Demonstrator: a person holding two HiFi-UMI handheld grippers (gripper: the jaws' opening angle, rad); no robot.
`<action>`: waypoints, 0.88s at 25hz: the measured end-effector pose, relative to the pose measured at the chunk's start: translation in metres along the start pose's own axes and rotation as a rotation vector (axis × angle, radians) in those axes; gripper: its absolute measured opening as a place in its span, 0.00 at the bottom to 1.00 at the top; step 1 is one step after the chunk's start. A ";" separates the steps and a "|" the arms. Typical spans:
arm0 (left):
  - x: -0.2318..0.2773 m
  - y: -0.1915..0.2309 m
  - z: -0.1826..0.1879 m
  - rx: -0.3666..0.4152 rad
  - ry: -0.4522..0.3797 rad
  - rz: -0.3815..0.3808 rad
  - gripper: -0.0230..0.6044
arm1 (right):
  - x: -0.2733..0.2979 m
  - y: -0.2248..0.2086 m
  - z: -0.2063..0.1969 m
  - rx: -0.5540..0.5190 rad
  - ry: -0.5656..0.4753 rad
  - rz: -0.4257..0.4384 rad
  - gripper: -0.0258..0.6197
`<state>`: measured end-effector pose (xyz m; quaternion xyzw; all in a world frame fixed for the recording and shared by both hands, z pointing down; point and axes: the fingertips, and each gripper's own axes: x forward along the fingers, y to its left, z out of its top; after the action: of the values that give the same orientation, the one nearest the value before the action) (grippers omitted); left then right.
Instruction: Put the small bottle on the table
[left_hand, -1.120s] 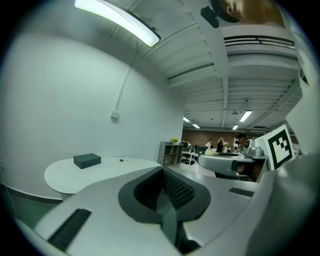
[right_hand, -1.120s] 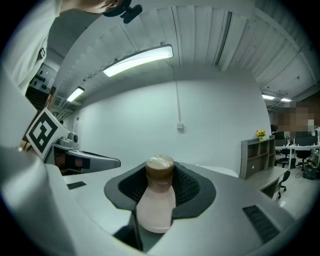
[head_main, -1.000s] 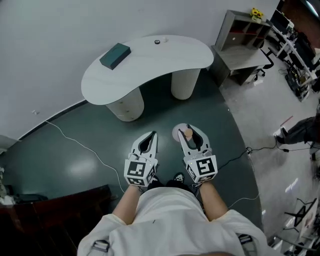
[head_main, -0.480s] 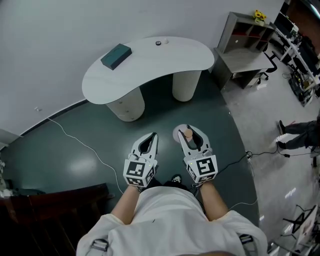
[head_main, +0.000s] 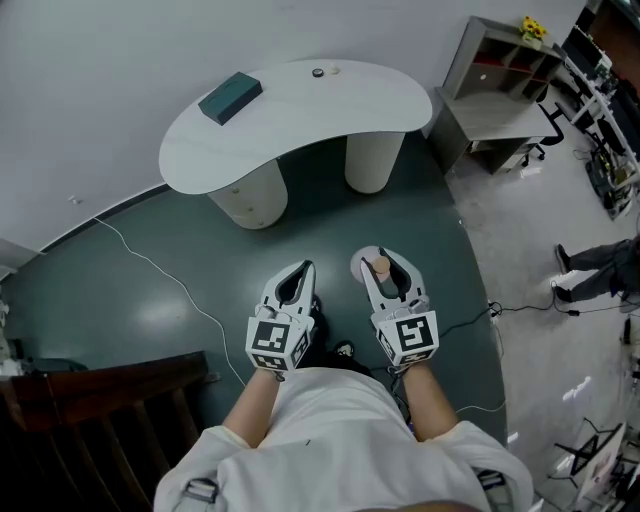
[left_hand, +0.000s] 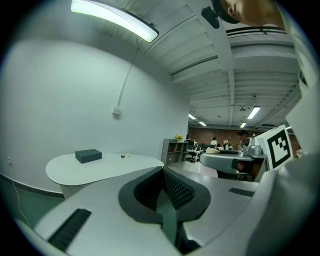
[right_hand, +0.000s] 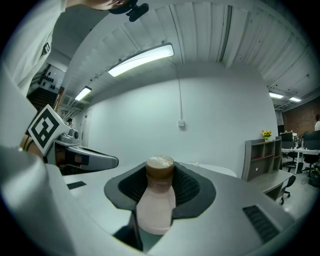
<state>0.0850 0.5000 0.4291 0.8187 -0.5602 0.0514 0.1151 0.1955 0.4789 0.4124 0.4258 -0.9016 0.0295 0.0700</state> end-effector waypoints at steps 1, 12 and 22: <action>0.005 0.001 -0.001 -0.002 0.005 -0.002 0.07 | 0.003 -0.003 0.000 0.003 0.001 -0.002 0.24; 0.098 0.025 0.007 -0.007 0.011 -0.062 0.07 | 0.058 -0.056 -0.010 -0.001 0.022 -0.033 0.24; 0.208 0.085 0.048 0.027 0.019 -0.150 0.07 | 0.167 -0.111 0.023 0.001 -0.019 -0.067 0.24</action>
<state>0.0803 0.2701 0.4379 0.8593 -0.4954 0.0581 0.1127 0.1737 0.2782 0.4147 0.4561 -0.8874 0.0236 0.0620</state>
